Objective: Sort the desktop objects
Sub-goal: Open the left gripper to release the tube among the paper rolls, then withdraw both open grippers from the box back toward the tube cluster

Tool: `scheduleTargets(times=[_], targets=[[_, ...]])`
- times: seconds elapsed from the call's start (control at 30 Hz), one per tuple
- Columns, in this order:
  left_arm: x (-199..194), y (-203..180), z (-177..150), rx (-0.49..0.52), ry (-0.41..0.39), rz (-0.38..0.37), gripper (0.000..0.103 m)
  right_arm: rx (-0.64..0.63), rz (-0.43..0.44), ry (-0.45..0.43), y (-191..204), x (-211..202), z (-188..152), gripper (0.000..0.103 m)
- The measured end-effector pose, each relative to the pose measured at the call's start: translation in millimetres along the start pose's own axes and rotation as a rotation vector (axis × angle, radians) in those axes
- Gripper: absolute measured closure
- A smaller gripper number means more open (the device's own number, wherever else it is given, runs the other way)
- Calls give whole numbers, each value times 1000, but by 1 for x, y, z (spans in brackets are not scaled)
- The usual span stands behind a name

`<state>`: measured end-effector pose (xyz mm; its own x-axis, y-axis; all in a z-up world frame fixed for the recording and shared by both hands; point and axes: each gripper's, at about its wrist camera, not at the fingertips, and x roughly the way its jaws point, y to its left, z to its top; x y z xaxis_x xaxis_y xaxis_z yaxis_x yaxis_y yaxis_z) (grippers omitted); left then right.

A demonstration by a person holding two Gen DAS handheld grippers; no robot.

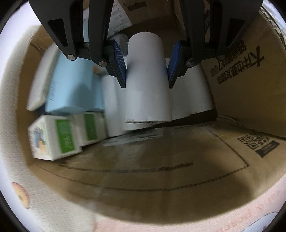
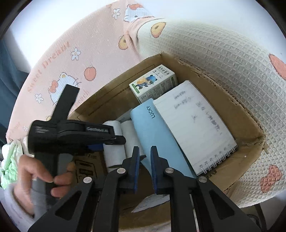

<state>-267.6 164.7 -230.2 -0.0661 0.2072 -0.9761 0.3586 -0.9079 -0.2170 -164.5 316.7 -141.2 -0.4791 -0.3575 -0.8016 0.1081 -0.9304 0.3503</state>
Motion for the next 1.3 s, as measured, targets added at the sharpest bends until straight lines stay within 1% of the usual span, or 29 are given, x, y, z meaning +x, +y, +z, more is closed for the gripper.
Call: scheduleTargets(times=[0.07, 0.13, 0.17, 0.2, 0.23, 0.33, 0.47, 0.5, 0.57, 0.6, 0.63, 0.67, 0.7, 0.73, 0.83, 0.87, 0.9, 0.93, 0.97, 1.0, 1.03, 1.1, 1.2, 1.27, 1.3], targets=[[1, 3, 2, -31, -8, -2, 55, -5, -16, 9, -6, 1, 1, 93], [0, 5, 5, -55, -11, 2, 54, -37, -25, 15, -7, -3, 1, 93], [0, 6, 7, -66, -5, 1, 53, -45, -25, 17, -8, -7, 0, 93], [0, 8, 8, -81, 5, 3, 48, -45, -17, 18, -8, -9, -1, 93], [1, 11, 9, -101, 22, 5, 47, -43, -9, 21, -8, -10, -2, 93], [0, 12, 10, -113, 37, 8, 47, -36, 3, 23, -10, -6, 0, 93], [-8, 13, 6, -129, 6, 13, 47, -37, 3, 30, -10, -4, 0, 93], [-10, 14, 5, -141, 5, 11, 47, -45, 2, 35, -9, -4, 0, 93], [-16, 17, 2, -191, -1, -16, 47, -62, -7, 40, -7, -3, -1, 93], [-17, 18, 2, -202, 3, -13, 47, -68, -9, 43, -7, -3, -1, 93], [-17, 18, 3, -201, 12, -8, 54, -71, -12, 43, -6, -2, -1, 93], [-17, 18, 3, -201, 19, -6, 64, -72, -12, 45, -6, -1, -1, 93], [-16, 19, 3, -198, 27, 2, 86, -72, -11, 50, -6, 0, 0, 93], [-16, 21, 4, -194, 28, 24, 92, -71, -13, 52, -6, 0, 0, 93], [-18, 28, 5, -199, 25, -18, 92, -71, -10, 52, -6, 2, 1, 93], [-19, 29, 5, -199, 31, -46, 92, -71, -10, 52, -6, 3, 1, 93], [-21, 30, 5, -198, 35, -67, 92, -72, -14, 56, -5, 4, 1, 93], [-25, 30, 5, -196, 31, -71, 89, -75, -12, 59, -5, 3, 1, 93], [-30, 30, 4, -195, 19, -59, 85, -79, -15, 60, -4, 3, 1, 93], [-37, 30, 2, -191, -5, -43, 70, -85, -19, 62, -2, 5, 2, 93], [-42, 30, 0, -185, -21, -57, 63, -89, -23, 61, 0, 5, 2, 93], [-51, 26, -2, -154, -36, -66, 56, -97, -33, 57, 3, 4, 2, 93], [-64, 21, -9, -96, -48, -59, 53, -110, -27, 45, 8, 0, 3, 93], [-73, 22, -14, -64, -60, -87, 53, -127, -23, 36, 13, -4, 3, 93], [-78, 24, -18, -51, -72, -125, 53, -138, -24, 28, 16, -7, 3, 93]])
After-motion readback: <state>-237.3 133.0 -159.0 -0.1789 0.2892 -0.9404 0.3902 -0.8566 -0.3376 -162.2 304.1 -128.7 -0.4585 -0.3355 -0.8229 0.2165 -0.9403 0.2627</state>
